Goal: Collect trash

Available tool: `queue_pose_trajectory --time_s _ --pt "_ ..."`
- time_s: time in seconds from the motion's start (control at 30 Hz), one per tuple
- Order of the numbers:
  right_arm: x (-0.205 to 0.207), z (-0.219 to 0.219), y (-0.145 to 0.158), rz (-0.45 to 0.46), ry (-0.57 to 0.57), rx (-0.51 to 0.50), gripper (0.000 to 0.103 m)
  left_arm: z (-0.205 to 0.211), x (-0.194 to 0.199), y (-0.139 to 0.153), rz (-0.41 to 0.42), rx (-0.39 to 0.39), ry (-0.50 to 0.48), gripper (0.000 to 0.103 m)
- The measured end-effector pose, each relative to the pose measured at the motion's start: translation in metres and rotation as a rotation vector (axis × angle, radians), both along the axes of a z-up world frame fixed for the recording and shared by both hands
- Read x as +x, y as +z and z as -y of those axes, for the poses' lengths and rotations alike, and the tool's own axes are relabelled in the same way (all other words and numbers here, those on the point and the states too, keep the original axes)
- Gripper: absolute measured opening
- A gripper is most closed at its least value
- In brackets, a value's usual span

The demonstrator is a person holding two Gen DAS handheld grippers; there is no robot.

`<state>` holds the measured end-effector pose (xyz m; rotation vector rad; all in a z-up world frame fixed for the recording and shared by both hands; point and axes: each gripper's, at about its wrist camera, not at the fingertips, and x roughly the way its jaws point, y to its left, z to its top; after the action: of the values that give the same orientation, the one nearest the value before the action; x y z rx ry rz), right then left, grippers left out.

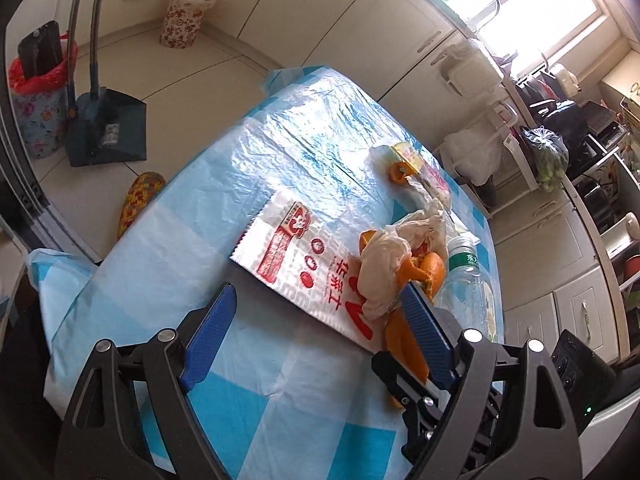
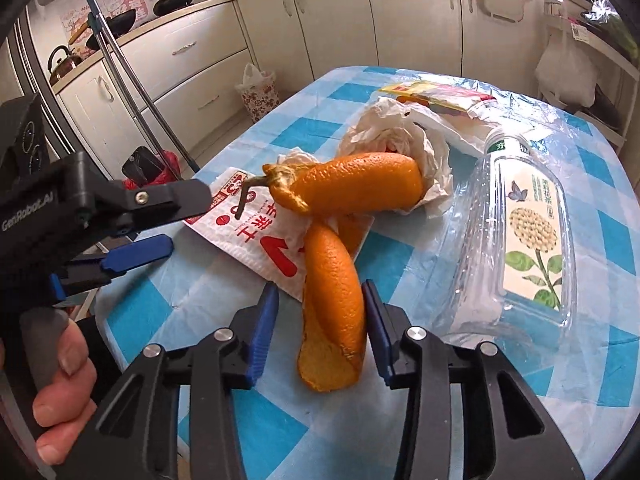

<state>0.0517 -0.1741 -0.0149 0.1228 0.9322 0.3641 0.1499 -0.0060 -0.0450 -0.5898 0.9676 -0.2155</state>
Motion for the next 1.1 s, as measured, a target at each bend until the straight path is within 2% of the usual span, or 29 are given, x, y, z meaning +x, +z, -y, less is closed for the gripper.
queue_pose_trajectory --time_s 0.1,0.2,0.27,0.3,0.37,0.43,0.6,0.67,0.73,0.8,0.97,1.07,1.1 --pt "0.001 0.001 0.0 -0.008 0.013 0.017 0.041 0.005 0.01 -0.004 0.016 -0.055 -0.011 0.073" --pt "0.002 0.007 0.0 -0.024 0.017 0.053 0.041 0.005 0.016 -0.011 0.018 -0.117 0.0 0.057" --pt "0.006 0.012 -0.001 -0.042 0.011 0.091 0.04 0.004 0.017 -0.015 0.02 -0.145 0.015 0.041" --pt "0.006 0.015 -0.001 -0.051 0.005 0.111 0.04 0.001 0.017 -0.017 0.022 -0.152 0.029 0.038" --pt "0.008 0.018 -0.001 -0.065 -0.005 0.138 0.04 -0.001 0.019 -0.021 0.022 -0.161 0.036 0.022" --pt "0.008 0.02 -0.001 -0.075 -0.013 0.16 0.04 -0.001 0.021 -0.023 0.018 -0.145 0.026 0.015" --pt "0.008 0.027 -0.004 -0.101 -0.037 0.235 0.04 -0.008 0.019 -0.019 0.004 -0.158 0.027 0.016" --pt "0.006 0.029 -0.005 -0.108 -0.047 0.258 0.04 -0.017 0.019 -0.019 -0.002 -0.156 0.06 0.035" --pt "0.004 0.029 -0.004 -0.107 -0.05 0.262 0.04 -0.029 0.018 -0.022 -0.014 -0.164 0.103 0.04" --pt "0.002 0.03 -0.004 -0.107 -0.052 0.262 0.04 -0.036 0.017 -0.025 -0.019 -0.179 0.109 0.04" --pt "0.001 0.028 -0.002 -0.095 -0.047 0.236 0.04 -0.023 0.017 -0.024 -0.013 -0.154 0.078 0.04" --pt "0.004 0.028 -0.003 -0.096 -0.053 0.224 0.031 -0.011 0.019 -0.024 -0.003 -0.145 0.04 0.038" --pt "0.005 0.03 -0.004 -0.1 -0.057 0.23 0.028 -0.008 0.02 -0.025 -0.004 -0.147 0.028 0.033"
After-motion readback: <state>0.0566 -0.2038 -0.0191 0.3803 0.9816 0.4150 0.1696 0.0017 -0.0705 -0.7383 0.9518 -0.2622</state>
